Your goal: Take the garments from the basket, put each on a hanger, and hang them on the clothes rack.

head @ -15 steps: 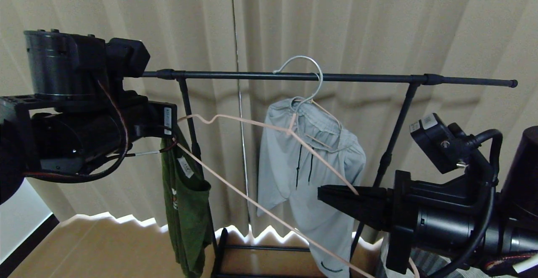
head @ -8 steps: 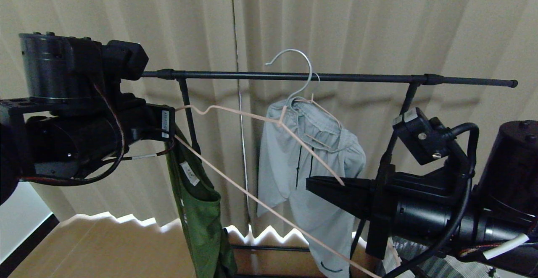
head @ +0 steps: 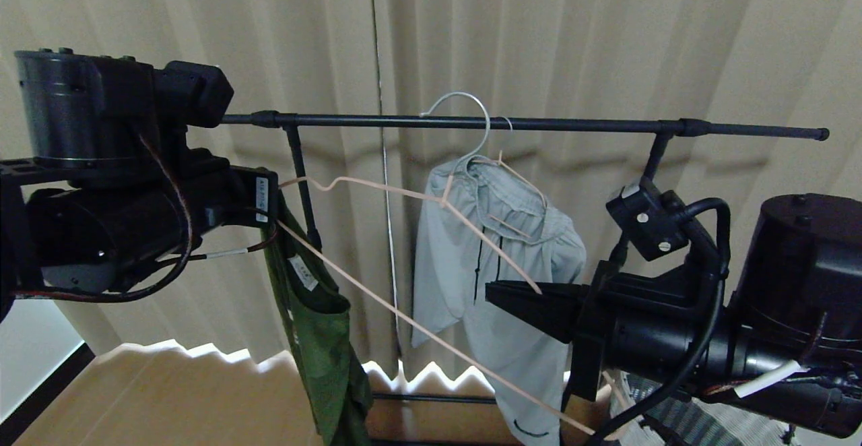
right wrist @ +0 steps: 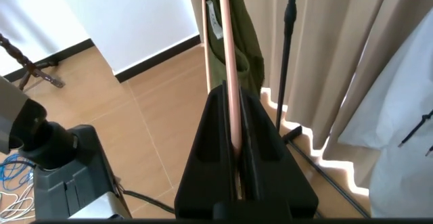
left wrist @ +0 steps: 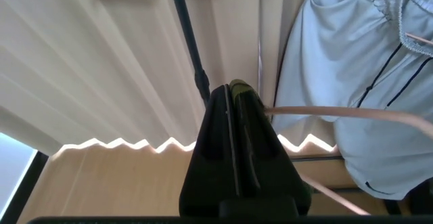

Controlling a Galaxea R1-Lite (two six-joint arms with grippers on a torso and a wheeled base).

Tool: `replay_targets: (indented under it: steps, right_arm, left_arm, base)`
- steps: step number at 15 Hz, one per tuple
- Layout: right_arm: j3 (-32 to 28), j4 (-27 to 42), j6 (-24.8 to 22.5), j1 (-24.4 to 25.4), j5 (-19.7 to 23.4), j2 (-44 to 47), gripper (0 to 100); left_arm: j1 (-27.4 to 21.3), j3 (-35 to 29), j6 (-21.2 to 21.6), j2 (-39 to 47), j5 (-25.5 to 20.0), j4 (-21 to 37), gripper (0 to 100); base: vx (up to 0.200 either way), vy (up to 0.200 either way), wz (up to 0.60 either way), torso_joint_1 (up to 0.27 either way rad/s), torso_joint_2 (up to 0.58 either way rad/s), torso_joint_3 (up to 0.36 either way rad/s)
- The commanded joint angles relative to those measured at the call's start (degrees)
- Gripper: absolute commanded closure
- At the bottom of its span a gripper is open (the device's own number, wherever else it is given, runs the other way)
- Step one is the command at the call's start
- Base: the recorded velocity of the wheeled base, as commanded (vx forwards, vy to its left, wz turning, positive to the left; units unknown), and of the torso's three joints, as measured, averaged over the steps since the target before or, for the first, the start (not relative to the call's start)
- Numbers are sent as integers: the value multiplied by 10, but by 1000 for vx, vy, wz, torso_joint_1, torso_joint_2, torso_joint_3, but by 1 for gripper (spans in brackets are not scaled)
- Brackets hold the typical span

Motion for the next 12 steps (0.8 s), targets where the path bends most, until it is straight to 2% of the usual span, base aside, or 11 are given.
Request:
replay_targets:
  steps: [1,3,7,10,12]
  right_arm:
    - [-16,-1,0,-3,0,31,100]
    - [-43,-1,0,-9,0,60,100]
    - [-70,-1,0,-8,1,92,100]
    - [-60,0,0,-6,2,92,100]
    - [-42,-1,0,-6,2,78,100]
  left_arm:
    - [-10,0,0,-9,2,3,100]
    - [-17,-2,-2,-27,14,35,100]
    - [-53,-3,-14,-41,11,40,100]
    - [-53,1,-4,-38,-2,39,100]
    - [-33,5,8,-37,-28,37,100]
  base:
    - [0,0,0,0,0,0]
    - [0,0,0,0,0,0]
    - [0,0,0,0,0,0]
    - [0,0,0,0,0,0]
    - [0,0,0,0,0,0]
